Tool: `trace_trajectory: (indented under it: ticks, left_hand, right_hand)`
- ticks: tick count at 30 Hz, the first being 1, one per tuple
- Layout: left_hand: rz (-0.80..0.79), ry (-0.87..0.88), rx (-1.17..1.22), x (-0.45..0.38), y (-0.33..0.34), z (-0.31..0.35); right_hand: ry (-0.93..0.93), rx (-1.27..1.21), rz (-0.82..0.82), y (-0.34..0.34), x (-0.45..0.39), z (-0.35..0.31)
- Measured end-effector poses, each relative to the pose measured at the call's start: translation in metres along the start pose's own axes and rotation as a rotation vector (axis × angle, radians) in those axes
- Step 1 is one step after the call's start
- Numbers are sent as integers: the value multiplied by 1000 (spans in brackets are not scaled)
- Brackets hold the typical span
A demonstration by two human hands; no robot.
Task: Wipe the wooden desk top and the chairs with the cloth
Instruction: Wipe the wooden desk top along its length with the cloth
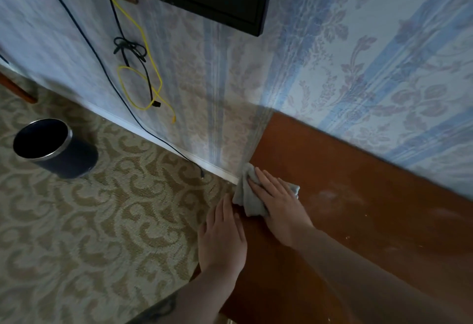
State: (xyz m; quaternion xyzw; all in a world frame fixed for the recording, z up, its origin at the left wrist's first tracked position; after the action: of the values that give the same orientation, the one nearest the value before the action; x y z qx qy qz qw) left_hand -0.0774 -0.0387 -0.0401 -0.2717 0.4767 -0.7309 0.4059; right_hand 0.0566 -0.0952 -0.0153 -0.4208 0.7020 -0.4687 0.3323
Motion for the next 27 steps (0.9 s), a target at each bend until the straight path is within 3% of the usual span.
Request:
trace_trajectory:
  ticks: [2, 6, 8, 11, 16, 18, 22, 24, 27]
  left_hand:
    - [3, 13, -4, 0, 0, 0]
    - [1, 14, -24, 0, 1, -1]
    - [8, 13, -42, -1, 1, 0]
    - [-21, 24, -62, -1, 4, -2]
    - [-13, 24, -40, 1, 6, -3]
    - [9, 8, -19, 1, 6, -2]
    - [17, 0, -29, -1, 6, -3]
    - [-17, 35, -37, 0, 5, -3]
    - [-31, 27, -8, 1, 5, -4]
  right_hand:
    - [-39, 105, -24, -8, 1, 22]
    - [346, -20, 204, -3, -19, 23]
    - [438, -108, 315, 7, -19, -2]
    - [178, -159, 207, 20, 6, -30]
    - [-312, 90, -81, 3, 21, 17]
    - [-248, 111, -56, 1, 6, 23]
    - [295, -97, 217, 19, -5, -23]
    - [257, -55, 194, 29, 15, -41]
    - [-35, 130, 104, 20, 41, -19]
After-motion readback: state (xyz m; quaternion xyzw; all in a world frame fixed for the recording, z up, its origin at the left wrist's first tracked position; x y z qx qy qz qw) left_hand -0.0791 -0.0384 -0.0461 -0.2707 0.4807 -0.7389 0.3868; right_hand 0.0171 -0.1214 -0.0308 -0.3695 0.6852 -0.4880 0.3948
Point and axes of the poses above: each hand's wrist, its own x-axis away from the middle knuckle, its own y-axis out of the palm, z = x × y, the point moved 4 cm from there along -x, towards the middle knuckle, and after that the axes turned 15 degrees about z, right-handed, at the moved point
